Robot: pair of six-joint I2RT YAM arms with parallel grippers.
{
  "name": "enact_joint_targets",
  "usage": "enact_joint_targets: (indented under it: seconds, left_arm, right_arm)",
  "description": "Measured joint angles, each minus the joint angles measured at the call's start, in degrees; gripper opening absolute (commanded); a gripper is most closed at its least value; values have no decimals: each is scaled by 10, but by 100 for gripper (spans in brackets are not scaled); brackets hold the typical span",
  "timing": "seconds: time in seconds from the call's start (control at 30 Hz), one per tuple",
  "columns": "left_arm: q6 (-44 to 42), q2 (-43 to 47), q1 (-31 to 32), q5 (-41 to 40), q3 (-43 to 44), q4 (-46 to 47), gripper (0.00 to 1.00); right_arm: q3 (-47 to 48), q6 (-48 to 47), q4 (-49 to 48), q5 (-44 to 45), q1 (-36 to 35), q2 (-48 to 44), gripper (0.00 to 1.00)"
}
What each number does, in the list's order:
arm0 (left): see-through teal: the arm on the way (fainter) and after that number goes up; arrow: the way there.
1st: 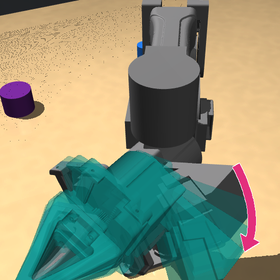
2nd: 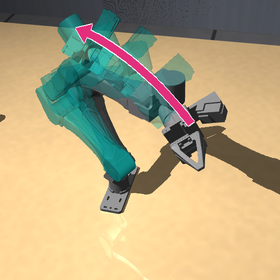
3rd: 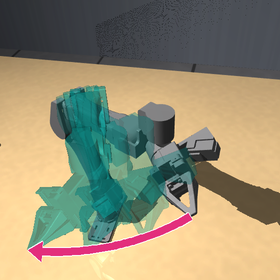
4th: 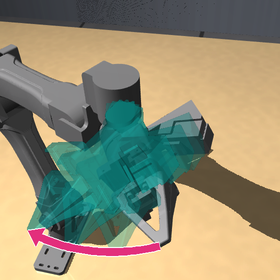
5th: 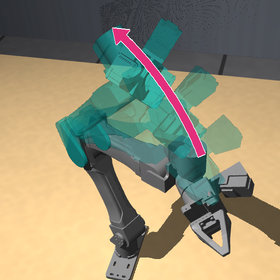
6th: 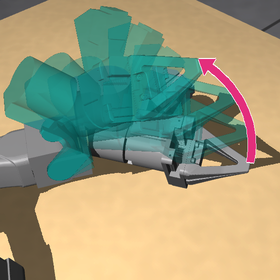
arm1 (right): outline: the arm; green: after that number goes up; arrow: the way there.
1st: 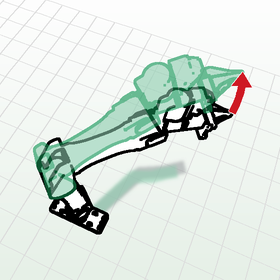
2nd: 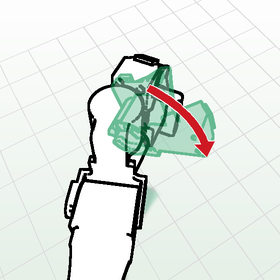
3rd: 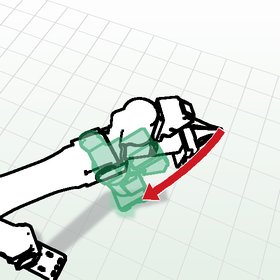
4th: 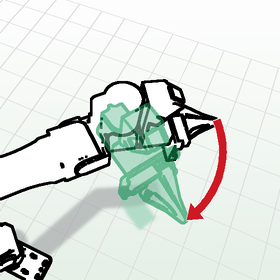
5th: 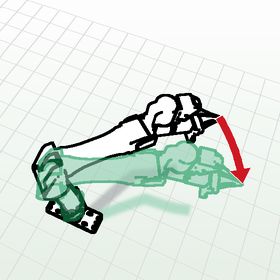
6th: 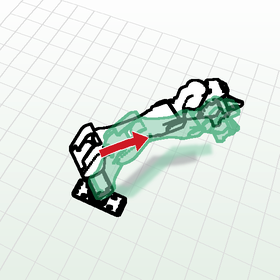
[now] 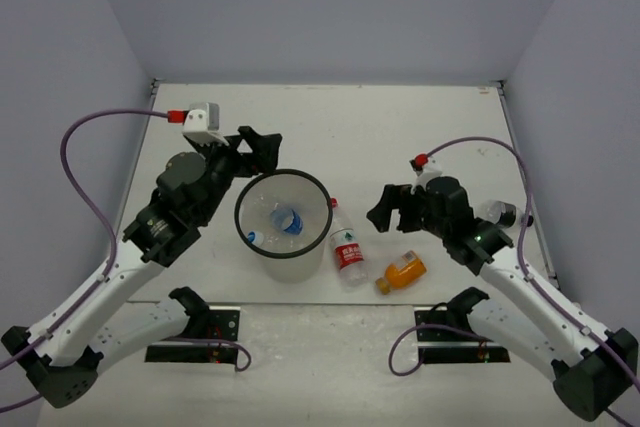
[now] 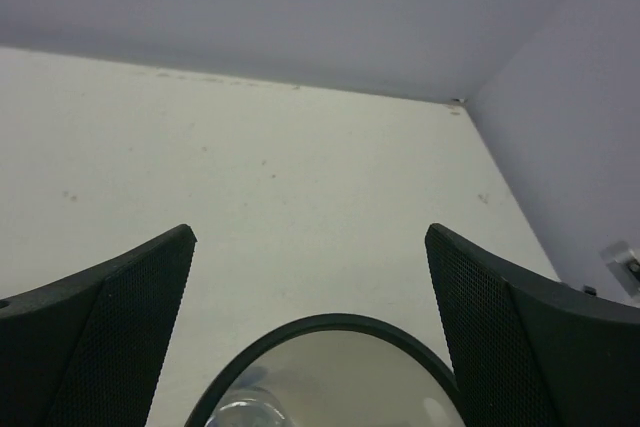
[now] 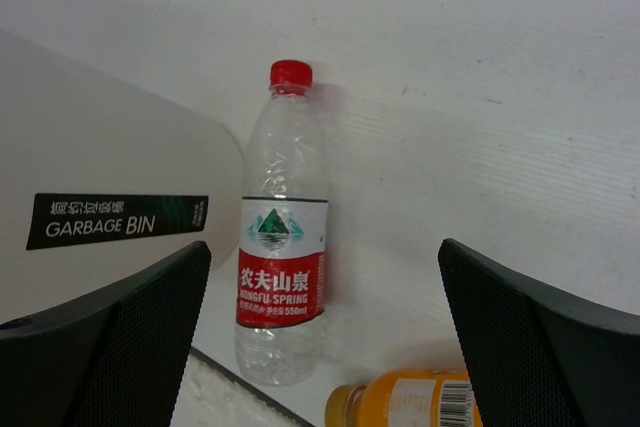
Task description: Put the plastic bottles in the bin
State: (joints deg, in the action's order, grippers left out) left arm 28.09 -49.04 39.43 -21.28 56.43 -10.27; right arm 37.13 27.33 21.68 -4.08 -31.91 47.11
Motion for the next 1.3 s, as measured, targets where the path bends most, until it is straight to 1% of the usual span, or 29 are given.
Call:
enact_joint_targets:
  seconds: [0.13,0.3,0.4,0.5,0.7,0.9,1.13,1.2,1.3]
  left_arm:
    - [17,-30,-53,-26,-3,-57,100]
    - [35,-25,-199,-11,-50,-85,100]
    - [47,-24,-262,26,-80,-87,100]
    - [66,-39,-310,36,-113,-92,100]
    - [87,-52,-328,51,-170,-115,100]
    - [88,-4,-329,59,-180,-118,100]
    - [92,38,-329,60,-186,-118,100]
    - [94,38,-329,60,-188,-120,100]
    - [94,38,-329,61,-188,-122,100]
  right_arm:
    - [3,-4,-17,-3,-55,55,99]
    - [16,-4,-37,-6,-88,141,99]
    - [25,-3,-46,-4,-99,180,99]
    - [37,-3,-61,-4,-112,223,99]
    - [56,-3,-84,-11,-131,294,99]
    - [73,3,-105,-12,-138,353,99]
    - [75,16,-122,2,-144,394,99]
    - [78,21,-123,10,-146,406,95]
    - [82,25,-123,18,-148,419,83]
